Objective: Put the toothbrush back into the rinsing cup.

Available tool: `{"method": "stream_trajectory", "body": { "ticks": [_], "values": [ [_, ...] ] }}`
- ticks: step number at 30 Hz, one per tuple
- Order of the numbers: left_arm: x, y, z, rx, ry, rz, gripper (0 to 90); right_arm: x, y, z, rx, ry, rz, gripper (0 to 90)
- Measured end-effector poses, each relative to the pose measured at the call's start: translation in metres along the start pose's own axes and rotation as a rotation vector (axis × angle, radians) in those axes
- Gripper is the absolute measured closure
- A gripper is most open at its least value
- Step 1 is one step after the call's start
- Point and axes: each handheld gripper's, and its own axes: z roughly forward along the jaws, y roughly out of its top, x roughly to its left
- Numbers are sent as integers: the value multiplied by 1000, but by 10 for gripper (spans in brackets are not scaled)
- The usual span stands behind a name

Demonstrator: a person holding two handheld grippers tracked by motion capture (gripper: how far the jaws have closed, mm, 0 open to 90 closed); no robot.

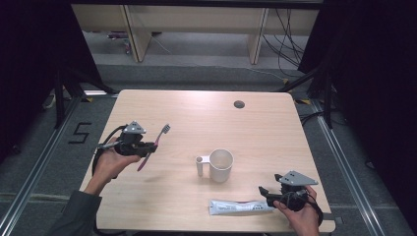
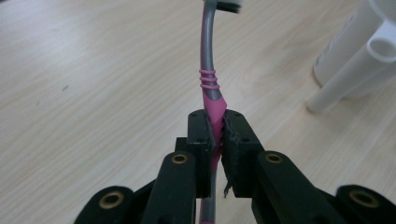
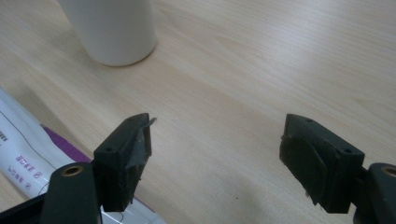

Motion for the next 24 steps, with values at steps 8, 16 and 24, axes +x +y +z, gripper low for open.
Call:
{"method": "stream_trajectory", "body": {
  "ticks": [8, 16, 24],
  "values": [
    [-8, -2, -1, -182, 15, -64, 815, 0, 0, 0, 6, 3, 6, 255],
    [-22, -3, 1, -304, 18, -78, 815, 0, 0, 0, 4, 6, 10, 255],
    [-37, 5, -2, -382, -24, -84, 815, 0, 0, 0, 10, 5, 9, 255]
  ]
}}
